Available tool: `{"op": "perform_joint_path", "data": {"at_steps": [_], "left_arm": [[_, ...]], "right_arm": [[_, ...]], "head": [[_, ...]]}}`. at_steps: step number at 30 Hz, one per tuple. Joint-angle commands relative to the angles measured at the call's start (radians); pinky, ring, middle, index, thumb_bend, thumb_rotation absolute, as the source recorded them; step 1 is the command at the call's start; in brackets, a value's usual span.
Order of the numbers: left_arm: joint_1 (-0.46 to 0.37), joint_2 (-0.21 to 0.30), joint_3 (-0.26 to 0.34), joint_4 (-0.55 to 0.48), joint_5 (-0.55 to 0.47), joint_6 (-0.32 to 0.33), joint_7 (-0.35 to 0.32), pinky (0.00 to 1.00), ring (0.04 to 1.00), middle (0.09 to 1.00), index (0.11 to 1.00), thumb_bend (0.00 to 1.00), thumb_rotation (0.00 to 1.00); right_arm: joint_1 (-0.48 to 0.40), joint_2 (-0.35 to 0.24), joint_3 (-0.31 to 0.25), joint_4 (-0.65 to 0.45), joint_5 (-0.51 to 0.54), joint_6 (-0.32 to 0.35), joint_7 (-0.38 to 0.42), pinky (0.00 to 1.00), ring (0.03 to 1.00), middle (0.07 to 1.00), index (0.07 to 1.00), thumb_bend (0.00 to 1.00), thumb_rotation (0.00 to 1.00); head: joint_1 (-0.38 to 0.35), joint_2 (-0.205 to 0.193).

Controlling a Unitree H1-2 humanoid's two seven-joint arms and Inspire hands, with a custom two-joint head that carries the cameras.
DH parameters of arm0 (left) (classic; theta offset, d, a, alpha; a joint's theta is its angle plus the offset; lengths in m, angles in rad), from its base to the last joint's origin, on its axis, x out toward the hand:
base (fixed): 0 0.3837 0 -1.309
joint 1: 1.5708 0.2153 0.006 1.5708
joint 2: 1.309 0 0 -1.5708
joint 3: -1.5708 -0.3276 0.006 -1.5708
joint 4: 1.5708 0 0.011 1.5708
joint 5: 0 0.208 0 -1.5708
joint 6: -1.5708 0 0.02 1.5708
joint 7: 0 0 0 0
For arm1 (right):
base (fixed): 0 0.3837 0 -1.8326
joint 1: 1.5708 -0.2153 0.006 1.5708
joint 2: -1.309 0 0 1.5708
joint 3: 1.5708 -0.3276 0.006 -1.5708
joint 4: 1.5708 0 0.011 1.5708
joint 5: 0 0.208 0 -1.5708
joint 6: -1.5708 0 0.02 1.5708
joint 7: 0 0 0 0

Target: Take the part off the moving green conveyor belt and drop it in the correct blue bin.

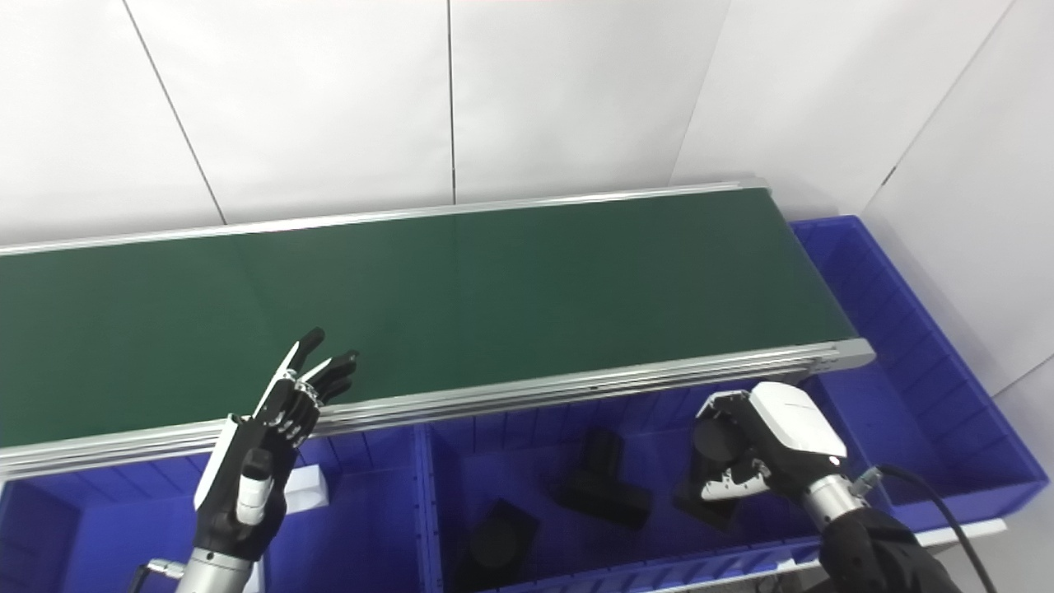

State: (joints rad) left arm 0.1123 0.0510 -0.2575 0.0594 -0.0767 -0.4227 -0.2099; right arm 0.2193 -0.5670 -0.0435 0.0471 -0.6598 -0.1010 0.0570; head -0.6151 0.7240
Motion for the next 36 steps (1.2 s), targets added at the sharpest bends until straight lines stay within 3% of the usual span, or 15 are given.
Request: {"op": "perform_joint_path", "data": {"at_steps": [1, 10, 16, 20, 23, 24, 26, 27, 28, 29, 32, 36], "left_arm": [[-0.007, -0.009, 0.000, -0.031, 0.002, -0.021, -0.009, 0.89, 0.879, 0.847, 0.963, 0.75, 0.98], [-0.001, -0.008, 0.001, -0.038, 0.008, -0.021, -0.012, 0.88, 0.875, 0.841, 0.961, 0.76, 0.98], [0.000, -0.014, 0.002, -0.052, 0.017, -0.014, -0.009, 0.87, 0.865, 0.834, 0.962, 0.74, 0.99], [0.000, -0.013, 0.002, -0.049, 0.009, -0.011, -0.014, 0.89, 0.866, 0.837, 0.964, 0.76, 0.98], [0.000, -0.014, 0.003, -0.052, 0.007, -0.004, -0.014, 0.88, 0.862, 0.832, 0.960, 0.76, 0.97], [0.000, -0.013, 0.003, -0.052, 0.007, -0.003, -0.014, 0.88, 0.862, 0.831, 0.959, 0.77, 0.97], [-0.001, -0.012, 0.002, -0.047, 0.002, -0.005, -0.019, 0.89, 0.867, 0.834, 0.962, 0.77, 0.97], [-0.001, -0.011, 0.002, -0.045, 0.001, -0.007, -0.019, 0.90, 0.868, 0.834, 0.961, 0.77, 0.97], [-0.002, -0.011, 0.002, -0.042, 0.005, -0.011, -0.019, 0.90, 0.868, 0.834, 0.961, 0.77, 0.97], [-0.003, -0.011, 0.003, -0.040, 0.008, -0.014, -0.018, 0.89, 0.865, 0.835, 0.961, 0.77, 0.97], [-0.004, -0.011, 0.003, -0.037, 0.006, -0.014, -0.018, 0.89, 0.865, 0.834, 0.960, 0.77, 0.97], [-0.005, -0.013, 0.004, -0.037, 0.004, -0.012, -0.019, 0.90, 0.865, 0.831, 0.960, 0.77, 0.97]], "right_arm": [[-0.033, -0.040, 0.015, 0.022, -0.022, -0.055, -0.042, 0.35, 0.395, 0.461, 0.527, 0.51, 0.00], [-0.118, -0.083, 0.099, 0.213, -0.096, -0.088, -0.132, 0.40, 0.430, 0.511, 0.484, 0.52, 0.00], [-0.142, -0.088, 0.132, 0.244, -0.086, -0.034, -0.087, 0.41, 0.434, 0.515, 0.486, 0.52, 0.00], [-0.146, -0.095, 0.148, 0.260, -0.085, -0.054, -0.090, 0.41, 0.429, 0.517, 0.486, 0.52, 0.00], [-0.144, -0.103, 0.157, 0.232, -0.081, 0.002, -0.017, 0.43, 0.419, 0.500, 0.520, 0.52, 0.00], [-0.144, -0.104, 0.158, 0.226, -0.078, 0.018, 0.005, 0.47, 0.503, 0.568, 0.586, 0.73, 0.06], [-0.139, -0.110, 0.160, 0.204, -0.074, 0.063, 0.063, 0.50, 0.567, 0.622, 0.633, 0.85, 0.12], [-0.136, -0.113, 0.160, 0.193, -0.072, 0.082, 0.088, 0.56, 0.648, 0.695, 0.698, 0.94, 0.29], [-0.134, -0.118, 0.162, 0.177, -0.067, 0.114, 0.130, 0.58, 0.676, 0.720, 0.720, 0.97, 0.34], [-0.133, -0.122, 0.164, 0.167, -0.063, 0.135, 0.159, 0.62, 0.754, 0.803, 0.785, 0.99, 0.47], [-0.133, -0.127, 0.166, 0.145, -0.055, 0.209, 0.240, 0.72, 0.858, 0.899, 0.855, 1.00, 0.59], [-0.129, -0.143, 0.168, 0.097, -0.025, 0.261, 0.324, 0.76, 0.885, 0.919, 0.876, 1.00, 0.65]], "head": [[0.001, 0.002], [0.006, 0.009], [0.009, 0.012], [0.011, 0.016], [0.009, 0.014], [0.009, 0.014], [0.009, 0.014], [0.009, 0.014], [0.012, 0.015], [0.012, 0.015], [0.011, 0.014], [0.013, 0.014]]}}
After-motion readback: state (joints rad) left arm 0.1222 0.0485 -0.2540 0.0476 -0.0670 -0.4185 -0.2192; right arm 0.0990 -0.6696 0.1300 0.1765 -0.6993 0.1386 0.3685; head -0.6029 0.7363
